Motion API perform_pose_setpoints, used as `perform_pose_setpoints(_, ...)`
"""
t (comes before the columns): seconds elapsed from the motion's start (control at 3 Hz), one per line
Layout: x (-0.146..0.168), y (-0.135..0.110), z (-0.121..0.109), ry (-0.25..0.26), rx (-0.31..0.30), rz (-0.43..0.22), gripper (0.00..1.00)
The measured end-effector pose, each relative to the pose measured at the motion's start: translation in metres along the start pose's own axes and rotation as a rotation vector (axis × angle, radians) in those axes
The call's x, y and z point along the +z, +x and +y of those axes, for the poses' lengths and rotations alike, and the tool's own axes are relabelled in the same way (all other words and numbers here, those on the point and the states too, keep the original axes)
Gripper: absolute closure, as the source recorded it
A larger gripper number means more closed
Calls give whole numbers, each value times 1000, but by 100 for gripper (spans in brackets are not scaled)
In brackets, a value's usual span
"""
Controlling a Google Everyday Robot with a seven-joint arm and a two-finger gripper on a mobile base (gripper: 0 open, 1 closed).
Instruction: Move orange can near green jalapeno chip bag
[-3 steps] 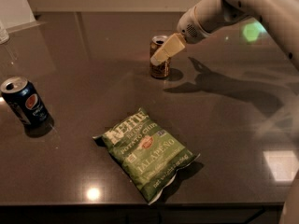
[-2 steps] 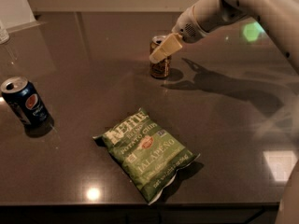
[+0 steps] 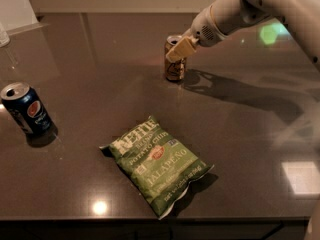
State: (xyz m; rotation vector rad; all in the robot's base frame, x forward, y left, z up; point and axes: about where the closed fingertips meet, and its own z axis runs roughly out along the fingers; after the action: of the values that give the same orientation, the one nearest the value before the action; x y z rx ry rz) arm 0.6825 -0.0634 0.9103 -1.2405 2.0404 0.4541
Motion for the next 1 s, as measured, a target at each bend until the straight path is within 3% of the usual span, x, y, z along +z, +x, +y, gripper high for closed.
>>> perform_pose_setpoints(0.33,-18,1,13,-12,-8,8,87)
perform_pose_setpoints(0.67,-39,2,30,-27,-6,13,100)
perform_pose_setpoints(1.0,-52,7,53,-48,-2,6,100)
